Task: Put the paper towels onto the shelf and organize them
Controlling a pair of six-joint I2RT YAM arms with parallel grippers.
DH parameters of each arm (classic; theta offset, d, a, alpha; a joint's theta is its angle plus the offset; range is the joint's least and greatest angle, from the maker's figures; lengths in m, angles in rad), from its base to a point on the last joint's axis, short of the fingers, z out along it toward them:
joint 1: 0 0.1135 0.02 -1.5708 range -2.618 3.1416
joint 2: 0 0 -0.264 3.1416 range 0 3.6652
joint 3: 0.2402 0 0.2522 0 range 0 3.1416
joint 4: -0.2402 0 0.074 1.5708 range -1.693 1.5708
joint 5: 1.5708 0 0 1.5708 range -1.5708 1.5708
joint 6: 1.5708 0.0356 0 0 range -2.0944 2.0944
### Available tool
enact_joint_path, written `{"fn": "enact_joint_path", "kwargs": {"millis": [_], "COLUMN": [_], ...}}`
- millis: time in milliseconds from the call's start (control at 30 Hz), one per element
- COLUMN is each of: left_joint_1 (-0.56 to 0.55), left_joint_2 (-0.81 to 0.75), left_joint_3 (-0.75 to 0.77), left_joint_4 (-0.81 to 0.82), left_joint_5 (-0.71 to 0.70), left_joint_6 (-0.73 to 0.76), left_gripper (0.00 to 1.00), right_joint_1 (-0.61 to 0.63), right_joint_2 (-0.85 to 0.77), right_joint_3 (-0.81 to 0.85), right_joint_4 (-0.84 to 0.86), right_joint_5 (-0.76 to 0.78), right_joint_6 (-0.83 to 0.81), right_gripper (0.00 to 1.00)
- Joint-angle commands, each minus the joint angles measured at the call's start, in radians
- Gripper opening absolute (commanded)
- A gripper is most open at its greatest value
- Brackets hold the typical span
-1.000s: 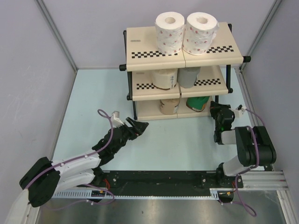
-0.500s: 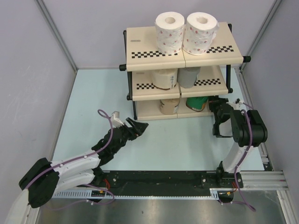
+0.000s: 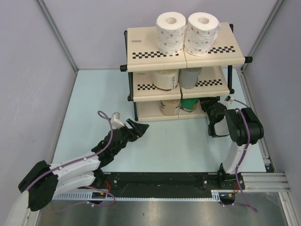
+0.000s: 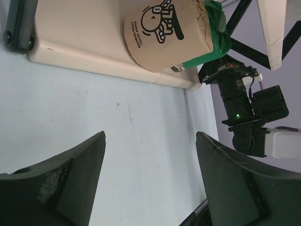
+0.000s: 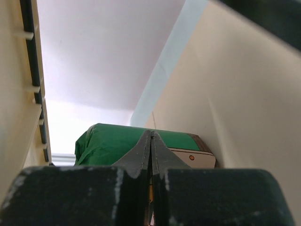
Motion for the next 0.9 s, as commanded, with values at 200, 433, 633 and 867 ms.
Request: {"fn": "enact_joint_path", "kwargs": {"millis": [200, 433, 633, 867], "left_joint_1": [-0.005, -0.005, -0.005, -0.005], "left_joint_2": [-0.043, -0.069, -0.104, -0.265], "left_joint_3": [-0.016, -0.026, -0.026, 0.01], "left_joint_4": [-0.017, -0.034, -0.09, -0.346], "left_joint_5": [-0.025, -0.032, -0.039, -0.1], "left_joint_6": [0.008, 0.004, 0.004, 0.004], "left_gripper": [0.82, 0.82, 0.82, 0.84], "right_joint_1": [0.057, -0.02, -0.031, 0.003], "right_joint_2": [-0.069, -0.273, -0.567, -0.958], "right_joint_3": [-0.014, -0.097, -0.131, -0.132], "right_joint_4": [0.015, -0.084, -0.395, -0.941], "right_joint_5": [0.049, 0.064, 0.078, 0.012], "right_joint_6": [-0.039, -0.063, -0.152, -0.24], "right_gripper": [0.0, 0.0, 0.0, 0.07]}}
